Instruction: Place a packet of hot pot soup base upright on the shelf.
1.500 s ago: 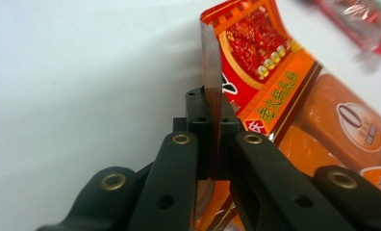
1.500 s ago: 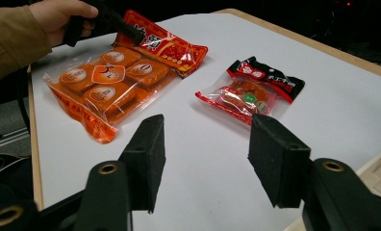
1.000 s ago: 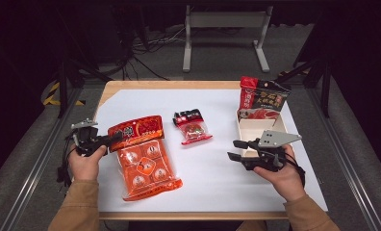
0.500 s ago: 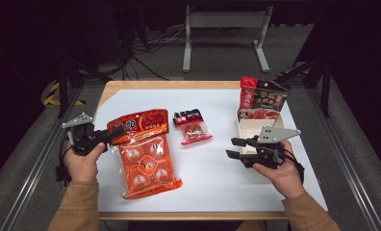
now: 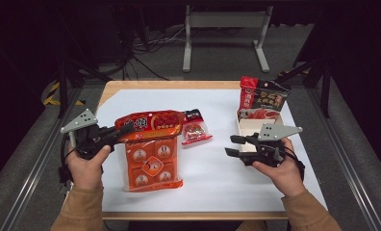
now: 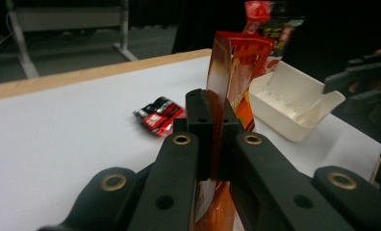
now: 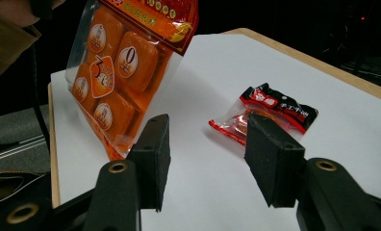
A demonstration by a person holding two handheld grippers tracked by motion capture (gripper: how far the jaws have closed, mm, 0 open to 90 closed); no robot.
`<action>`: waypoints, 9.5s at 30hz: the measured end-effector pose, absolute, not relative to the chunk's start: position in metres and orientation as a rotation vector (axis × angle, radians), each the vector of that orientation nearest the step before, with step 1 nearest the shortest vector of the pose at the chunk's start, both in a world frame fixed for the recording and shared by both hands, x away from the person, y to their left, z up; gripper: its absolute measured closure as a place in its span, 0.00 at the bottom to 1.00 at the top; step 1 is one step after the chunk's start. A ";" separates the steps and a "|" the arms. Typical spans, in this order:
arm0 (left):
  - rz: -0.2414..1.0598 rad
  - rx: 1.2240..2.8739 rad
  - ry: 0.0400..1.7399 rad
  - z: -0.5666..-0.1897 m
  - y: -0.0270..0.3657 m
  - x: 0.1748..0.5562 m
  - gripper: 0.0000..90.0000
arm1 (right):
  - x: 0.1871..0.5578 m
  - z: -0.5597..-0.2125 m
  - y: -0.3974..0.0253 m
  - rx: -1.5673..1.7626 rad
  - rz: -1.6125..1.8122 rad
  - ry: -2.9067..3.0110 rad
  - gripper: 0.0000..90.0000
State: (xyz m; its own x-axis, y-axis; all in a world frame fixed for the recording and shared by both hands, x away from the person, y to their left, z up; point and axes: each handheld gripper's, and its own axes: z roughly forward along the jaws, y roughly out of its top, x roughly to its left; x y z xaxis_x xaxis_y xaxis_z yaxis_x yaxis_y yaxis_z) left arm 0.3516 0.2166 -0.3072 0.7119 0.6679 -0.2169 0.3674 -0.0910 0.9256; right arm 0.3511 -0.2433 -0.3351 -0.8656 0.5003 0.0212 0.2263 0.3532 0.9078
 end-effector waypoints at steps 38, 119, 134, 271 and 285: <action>0.312 1.706 0.459 -0.263 0.150 0.318 1.00 | 0.364 -0.337 -0.203 0.550 1.641 2.361 0.33; 0.346 1.845 0.561 -0.289 0.158 0.339 0.51 | 0.364 -0.319 -0.198 0.411 1.630 2.436 0.78; 0.385 1.861 0.651 -0.316 0.180 0.362 0.48 | 0.369 -0.282 -0.238 0.556 1.604 2.329 0.78; 0.323 1.902 0.805 -0.364 0.189 0.392 0.42 | 0.413 -0.358 -0.371 1.094 1.270 2.107 0.78; 0.321 1.899 0.826 -0.367 0.193 0.393 0.42 | 0.407 -0.362 -0.367 1.105 1.235 2.007 0.59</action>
State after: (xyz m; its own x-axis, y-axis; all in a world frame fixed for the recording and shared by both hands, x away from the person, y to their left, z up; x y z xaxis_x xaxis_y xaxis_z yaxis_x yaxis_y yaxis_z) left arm 0.3932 0.1926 -0.3668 0.7314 0.6689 -0.1328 0.4039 -0.2679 0.8747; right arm 0.4075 -0.3667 -0.3617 -0.5233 0.8519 -0.0213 0.3647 0.2465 0.8979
